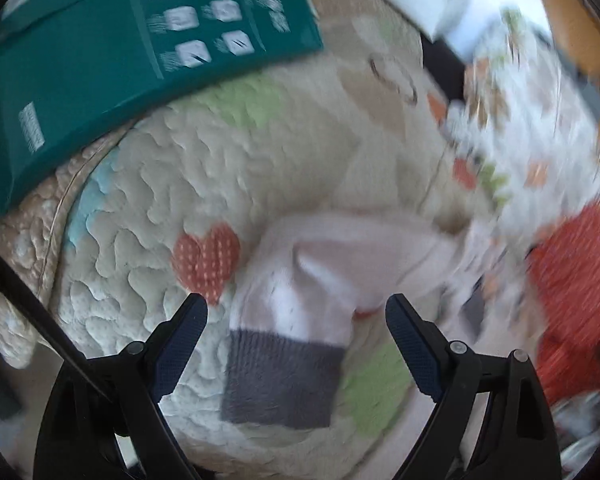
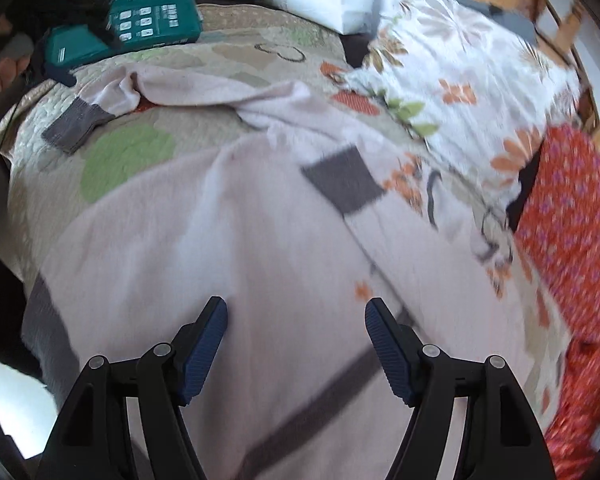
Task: Fold small clothes
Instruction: 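Grasp the other sleeve's grey cuff with the left gripper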
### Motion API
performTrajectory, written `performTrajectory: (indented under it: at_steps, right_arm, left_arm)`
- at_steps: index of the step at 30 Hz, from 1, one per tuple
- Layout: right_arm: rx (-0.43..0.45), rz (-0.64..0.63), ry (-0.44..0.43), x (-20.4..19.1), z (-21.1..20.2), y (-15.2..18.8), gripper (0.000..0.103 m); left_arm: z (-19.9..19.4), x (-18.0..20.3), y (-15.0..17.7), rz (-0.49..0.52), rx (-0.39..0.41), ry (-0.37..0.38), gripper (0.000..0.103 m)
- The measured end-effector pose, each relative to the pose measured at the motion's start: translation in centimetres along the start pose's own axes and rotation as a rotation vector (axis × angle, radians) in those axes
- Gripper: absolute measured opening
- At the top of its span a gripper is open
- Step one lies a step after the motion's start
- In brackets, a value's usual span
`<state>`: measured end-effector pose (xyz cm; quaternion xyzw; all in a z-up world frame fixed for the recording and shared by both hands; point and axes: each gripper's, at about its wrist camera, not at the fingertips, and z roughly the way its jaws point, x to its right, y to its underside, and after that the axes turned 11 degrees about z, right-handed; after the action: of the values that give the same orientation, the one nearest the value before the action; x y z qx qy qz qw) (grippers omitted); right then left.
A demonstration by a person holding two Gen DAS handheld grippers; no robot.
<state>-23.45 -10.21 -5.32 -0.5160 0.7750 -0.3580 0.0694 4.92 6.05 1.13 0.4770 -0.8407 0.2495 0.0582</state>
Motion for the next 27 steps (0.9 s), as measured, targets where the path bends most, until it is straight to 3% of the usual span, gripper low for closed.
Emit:
performTrajectory:
  at_steps: [3,6,7,8,9,11,16,20,24,27]
  right_arm:
    - [-0.017,0.100,-0.041,2.2,-1.1,1.3,0.076]
    - [-0.020,0.192,-0.048,4.9,-2.3,2.6,0.076]
    - [-0.020,0.216,-0.044,5.8,-2.6,3.0,0.076]
    - [-0.021,0.239,-0.040,6.5,-2.9,3.4,0.076]
    - [-0.019,0.273,-0.029,7.7,-3.3,4.0,0.076]
    - [-0.011,0.310,0.004,9.6,-4.0,5.0,0.076]
    - [0.029,0.362,0.082,13.7,-6.0,6.9,0.076]
    - [0.083,0.442,0.099,16.9,-7.6,8.4,0.076]
    - [0.086,0.566,0.060,19.5,-8.0,8.9,0.076]
    - [0.110,0.593,0.043,20.0,-8.8,8.9,0.076]
  left_arm:
    - [1.8,2.4,0.3,0.143,-0.065,-0.172,0.090]
    - [3.8,4.1,0.9,0.232,-0.140,-0.200,0.084]
    - [3.7,4.6,1.0,0.255,-0.124,-0.231,0.060]
    - [3.1,5.2,1.0,0.282,-0.093,-0.264,0.013]
    - [2.3,5.4,1.0,0.280,-0.064,-0.231,0.007]
    - [0.5,5.1,0.7,0.213,0.005,-0.116,0.007]
    - [-5.1,6.6,0.1,0.190,0.123,0.051,0.007]
    - [-11.1,9.5,-0.9,0.248,0.172,0.106,0.006]
    - [-17.6,10.6,-2.8,0.275,0.276,0.121,0.004]
    - [-21.0,10.3,-3.7,0.247,0.343,0.088,0.004]
